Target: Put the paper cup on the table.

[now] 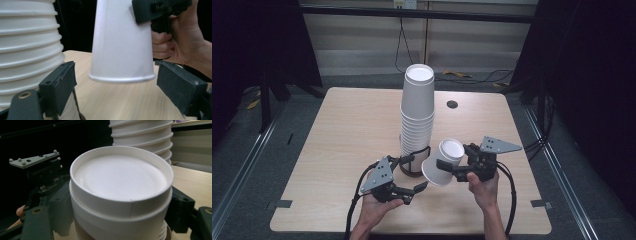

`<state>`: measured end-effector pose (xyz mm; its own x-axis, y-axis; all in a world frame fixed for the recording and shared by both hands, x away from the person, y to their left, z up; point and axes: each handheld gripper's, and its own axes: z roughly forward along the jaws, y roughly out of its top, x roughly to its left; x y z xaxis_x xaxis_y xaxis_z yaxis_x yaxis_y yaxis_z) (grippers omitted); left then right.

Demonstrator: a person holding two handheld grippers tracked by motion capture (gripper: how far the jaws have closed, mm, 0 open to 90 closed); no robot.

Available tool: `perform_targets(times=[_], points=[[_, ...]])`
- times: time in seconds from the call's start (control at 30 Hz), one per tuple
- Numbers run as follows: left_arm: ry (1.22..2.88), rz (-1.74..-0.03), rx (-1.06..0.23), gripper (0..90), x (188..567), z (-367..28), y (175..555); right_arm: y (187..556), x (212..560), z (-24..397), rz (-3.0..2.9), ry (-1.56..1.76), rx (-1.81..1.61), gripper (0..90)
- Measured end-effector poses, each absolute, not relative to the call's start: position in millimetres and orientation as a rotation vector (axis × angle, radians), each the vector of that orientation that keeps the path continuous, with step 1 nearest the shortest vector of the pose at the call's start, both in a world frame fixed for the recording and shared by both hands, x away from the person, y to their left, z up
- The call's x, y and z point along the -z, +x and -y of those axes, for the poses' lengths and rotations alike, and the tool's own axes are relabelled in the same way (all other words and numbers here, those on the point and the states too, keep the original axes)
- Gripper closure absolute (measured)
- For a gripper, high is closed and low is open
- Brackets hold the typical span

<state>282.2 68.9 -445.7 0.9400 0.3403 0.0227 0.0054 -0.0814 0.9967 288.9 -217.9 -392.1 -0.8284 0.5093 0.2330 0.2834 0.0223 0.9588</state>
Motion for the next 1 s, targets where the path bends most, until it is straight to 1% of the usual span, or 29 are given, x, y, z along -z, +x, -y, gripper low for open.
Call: perform_targets(times=[0.43,0.5,0.57,0.7,0.8,0.93,1.0], points=[[1.665,-0.244,-0.217,15.1,450,-50,283,282,400,208,-2.155,0.791,-1.951,23.7],[1.666,-0.259,-0.212,9.5,450,-49,284,283,401,207,-2.152,0.793,-1.956,23.7],[1.675,-0.27,-0.211,7.4,451,-47,285,284,402,205,-2.159,0.791,-1.966,23.8],[1.688,-0.259,-0.175,7.6,452,-41,288,284,404,200,-2.172,0.774,-1.978,23.8],[1.692,-0.258,-0.174,7.0,454,-38,288,284,404,197,-2.182,0.77,-1.976,23.8],[1.701,-0.252,-0.143,8.4,455,-35,290,283,405,194,-2.181,0.761,-1.994,23.8],[1.704,-0.25,-0.148,9.9,455,-35,291,283,406,194,-2.182,0.761,-1.996,23.8]])
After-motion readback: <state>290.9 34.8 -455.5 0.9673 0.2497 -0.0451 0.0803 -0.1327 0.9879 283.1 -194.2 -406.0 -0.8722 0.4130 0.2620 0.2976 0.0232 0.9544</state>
